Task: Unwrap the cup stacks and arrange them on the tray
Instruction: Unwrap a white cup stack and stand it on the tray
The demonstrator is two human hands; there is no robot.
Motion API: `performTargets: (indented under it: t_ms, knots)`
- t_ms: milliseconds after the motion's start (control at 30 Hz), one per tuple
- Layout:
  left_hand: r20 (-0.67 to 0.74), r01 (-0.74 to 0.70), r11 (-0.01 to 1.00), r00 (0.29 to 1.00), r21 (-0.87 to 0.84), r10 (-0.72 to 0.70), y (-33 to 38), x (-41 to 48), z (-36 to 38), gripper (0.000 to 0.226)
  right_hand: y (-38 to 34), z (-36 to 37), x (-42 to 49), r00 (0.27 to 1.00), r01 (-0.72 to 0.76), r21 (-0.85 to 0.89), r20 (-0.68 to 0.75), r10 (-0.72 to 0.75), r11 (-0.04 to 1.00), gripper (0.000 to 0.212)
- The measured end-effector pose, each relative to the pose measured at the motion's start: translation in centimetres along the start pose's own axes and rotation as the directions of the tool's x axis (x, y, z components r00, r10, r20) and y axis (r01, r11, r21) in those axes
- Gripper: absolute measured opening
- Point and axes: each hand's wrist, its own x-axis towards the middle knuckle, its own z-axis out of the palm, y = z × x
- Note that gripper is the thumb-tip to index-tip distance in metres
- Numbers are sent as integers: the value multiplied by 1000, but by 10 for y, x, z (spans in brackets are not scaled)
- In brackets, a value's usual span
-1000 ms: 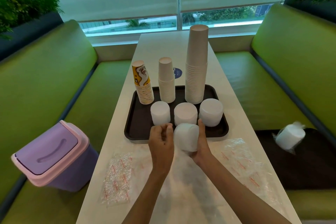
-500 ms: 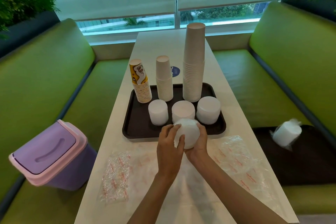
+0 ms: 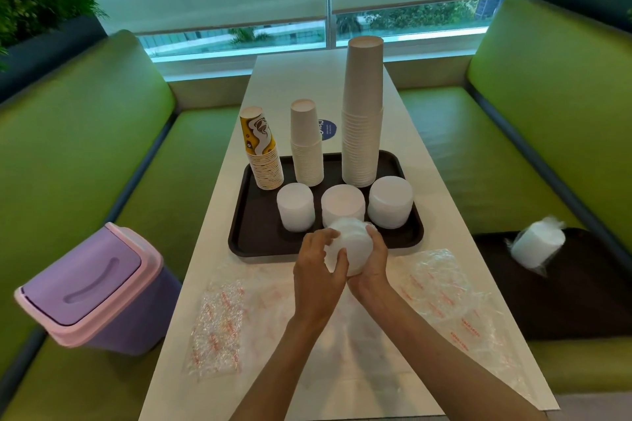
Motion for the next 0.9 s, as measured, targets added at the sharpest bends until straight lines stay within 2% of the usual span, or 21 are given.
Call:
performTargets:
  t_ms: [167,300,433,533,633,733,900]
  knots:
    - [42,115,992,993,-43,-113,-2,6,-2,30,-1,-1,6,999,-33,-30,-3,32,999,49]
    - [72,238,954,971,-183,-228,-2,18,-10,25,0,2,9,998,-54,-75,-33,52,996,60]
    - [99,314,909,949,-274,-298,-6,31,-18,21,2,5,16,994,-32,-163,-106,14,986,57]
    - [102,426,837,903,-344,-418,-9,43,-25,18,5,9,17,993,-28,-171,-119,8,985,66]
    - [61,542,737,819,-404,-570,-17,71,-34,23,4,11,22,986,-4,-124,-167,-17,992,60]
    - [-25,625,705,742,-335,-670,-36,106,-39,29,-1,9,26,978,-8,-118,-210,-17,993,38]
    - [-117,660,722,716,-206,-688,-58,146,-36,31,-8,9,30,974,4,-131,-224,-33,991,41]
